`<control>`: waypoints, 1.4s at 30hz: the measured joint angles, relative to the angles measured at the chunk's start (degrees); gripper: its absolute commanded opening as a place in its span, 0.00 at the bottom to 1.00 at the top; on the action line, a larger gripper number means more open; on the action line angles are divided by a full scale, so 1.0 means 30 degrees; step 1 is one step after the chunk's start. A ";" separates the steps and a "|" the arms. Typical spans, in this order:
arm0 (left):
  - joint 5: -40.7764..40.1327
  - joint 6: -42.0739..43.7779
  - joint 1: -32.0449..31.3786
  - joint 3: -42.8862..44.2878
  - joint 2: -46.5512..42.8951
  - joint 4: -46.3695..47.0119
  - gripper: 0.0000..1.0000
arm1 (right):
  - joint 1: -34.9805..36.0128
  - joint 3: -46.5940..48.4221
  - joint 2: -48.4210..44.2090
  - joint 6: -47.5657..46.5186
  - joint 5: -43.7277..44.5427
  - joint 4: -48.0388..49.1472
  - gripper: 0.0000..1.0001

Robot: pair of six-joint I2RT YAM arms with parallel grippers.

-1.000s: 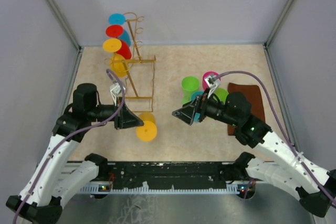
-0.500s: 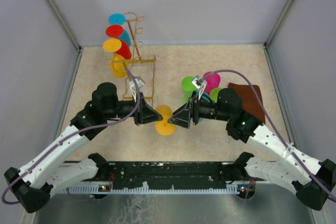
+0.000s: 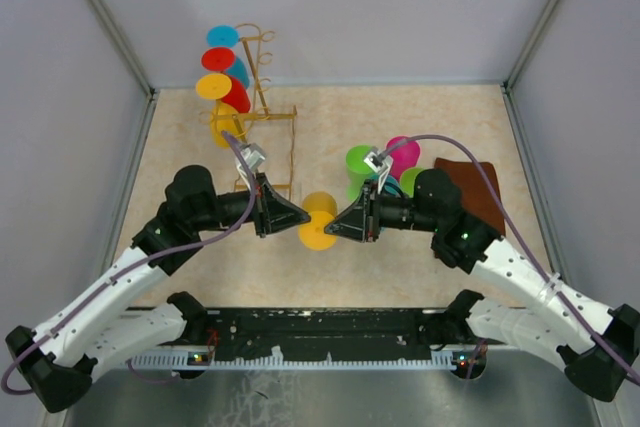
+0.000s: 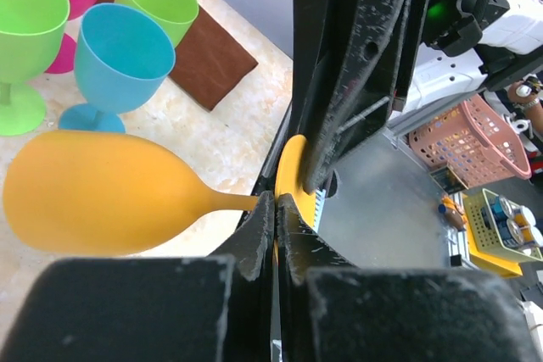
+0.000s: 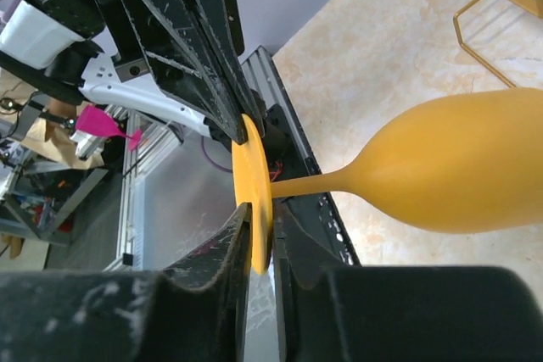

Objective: Take the wine glass off the wine glass rack
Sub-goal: Place the wine glass at the center of the board.

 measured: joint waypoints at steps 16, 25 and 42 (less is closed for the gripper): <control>0.1690 -0.1763 -0.0845 -0.1304 -0.0459 0.2470 0.29 | 0.0080 0.0000 -0.2448 -0.0634 0.1093 0.0197 0.00; 0.1574 -0.2317 -0.1814 -0.1661 0.0379 0.4131 0.13 | 0.0080 -0.0007 -0.2696 -0.0495 0.1239 0.0911 0.00; 0.0685 0.1792 -0.2084 -0.3417 -0.1494 0.4728 0.00 | 0.0102 0.2565 -0.5173 -0.3155 0.7570 -0.3439 0.68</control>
